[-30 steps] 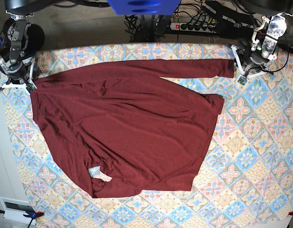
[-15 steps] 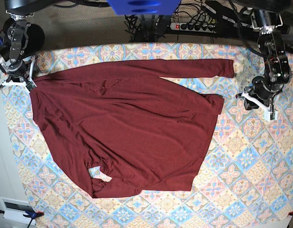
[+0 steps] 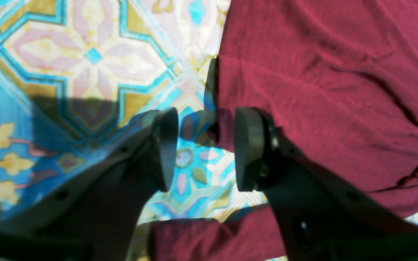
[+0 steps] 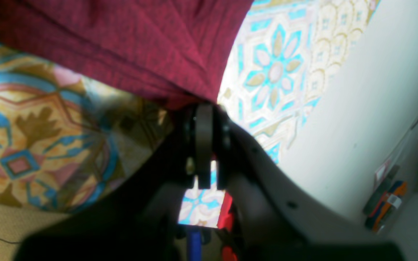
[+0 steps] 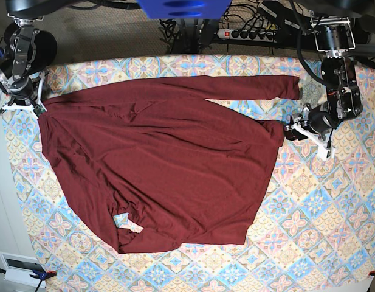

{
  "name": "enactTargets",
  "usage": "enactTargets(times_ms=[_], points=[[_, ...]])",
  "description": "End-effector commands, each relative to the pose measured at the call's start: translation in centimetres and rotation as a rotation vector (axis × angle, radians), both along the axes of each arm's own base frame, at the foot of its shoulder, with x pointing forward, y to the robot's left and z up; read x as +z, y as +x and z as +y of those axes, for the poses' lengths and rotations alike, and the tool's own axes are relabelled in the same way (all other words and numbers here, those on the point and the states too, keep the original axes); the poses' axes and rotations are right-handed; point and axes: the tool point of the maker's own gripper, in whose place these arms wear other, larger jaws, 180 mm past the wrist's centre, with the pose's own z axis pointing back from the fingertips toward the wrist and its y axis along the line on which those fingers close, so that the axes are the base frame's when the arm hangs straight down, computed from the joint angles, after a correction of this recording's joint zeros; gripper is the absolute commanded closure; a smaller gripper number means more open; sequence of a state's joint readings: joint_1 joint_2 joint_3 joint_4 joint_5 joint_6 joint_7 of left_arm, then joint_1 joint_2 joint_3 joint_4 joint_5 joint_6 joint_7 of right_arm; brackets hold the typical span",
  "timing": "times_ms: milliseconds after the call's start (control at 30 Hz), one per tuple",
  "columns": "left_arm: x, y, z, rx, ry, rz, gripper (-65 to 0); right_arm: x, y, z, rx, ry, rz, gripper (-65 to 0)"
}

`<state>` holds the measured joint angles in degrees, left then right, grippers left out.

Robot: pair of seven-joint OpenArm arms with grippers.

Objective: Layout the t-shirt on the table in an organized manner, then fold the t-shirt properly
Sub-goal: 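Release the sleeve with the left gripper and move it to the shirt hem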

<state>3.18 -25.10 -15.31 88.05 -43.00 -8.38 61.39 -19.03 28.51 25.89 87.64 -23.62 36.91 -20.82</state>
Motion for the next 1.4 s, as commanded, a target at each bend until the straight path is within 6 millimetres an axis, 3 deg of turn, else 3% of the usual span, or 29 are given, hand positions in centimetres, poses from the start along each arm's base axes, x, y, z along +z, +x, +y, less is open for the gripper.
enactTargets(times_ms=[0, 200, 367, 467, 667, 933, 1067, 1200, 1300, 1367], points=[[0.8, 0.6, 0.3, -0.003, 0.007, -0.027, -25.1, 1.5, 0.9, -0.9, 0.007, -0.032, -0.037, 0.0], [-1.5, 0.0, -4.0, -0.141, 0.011, 0.043, -21.9, 1.5, 0.9, -0.9, 0.007, -0.032, -0.037, 0.0], [-1.9, -0.2, -4.2, -0.164, 0.039, 0.053, 0.0, 1.5, 0.9, -0.9, 0.007, -0.032, -0.035, 0.0], [-1.1, -0.4, -2.6, -0.162, 0.076, 0.049, -0.4, 1.5, 0.9, -0.9, 0.007, -0.032, -0.037, 0.0], [1.3, -3.8, 0.3, -0.181, 0.17, 0.021, 0.0, 1.5, 0.9, -0.9, 0.007, -0.032, -0.037, 0.0], [0.4, -5.3, 2.8, -0.169, 0.222, 0.089, -0.1, 1.5, 0.9, -0.8, 0.008, -0.032, -0.035, 0.0], [0.2, -5.7, 3.0, -0.17, 0.222, 0.111, -6.3, 1.5, 0.8, -0.8, 0.008, -0.032, -0.033, 0.0], [1.3, -5.7, 5.1, -0.113, 0.23, 0.128, -23.5, 1.5, 0.8, -0.8, 0.008, -0.032, -0.033, 0.0], [3.2, -4.0, 6.6, -0.054, 0.234, 0.069, -36.6, 1.5, 0.8, -0.8, 0.008, -0.032, -0.033, 0.0], [5.0, -2.1, 7.3, -0.005, 0.225, -0.003, -40.8, 1.5, 0.8, -0.8, 0.008, -0.032, -0.033, 0.0]])
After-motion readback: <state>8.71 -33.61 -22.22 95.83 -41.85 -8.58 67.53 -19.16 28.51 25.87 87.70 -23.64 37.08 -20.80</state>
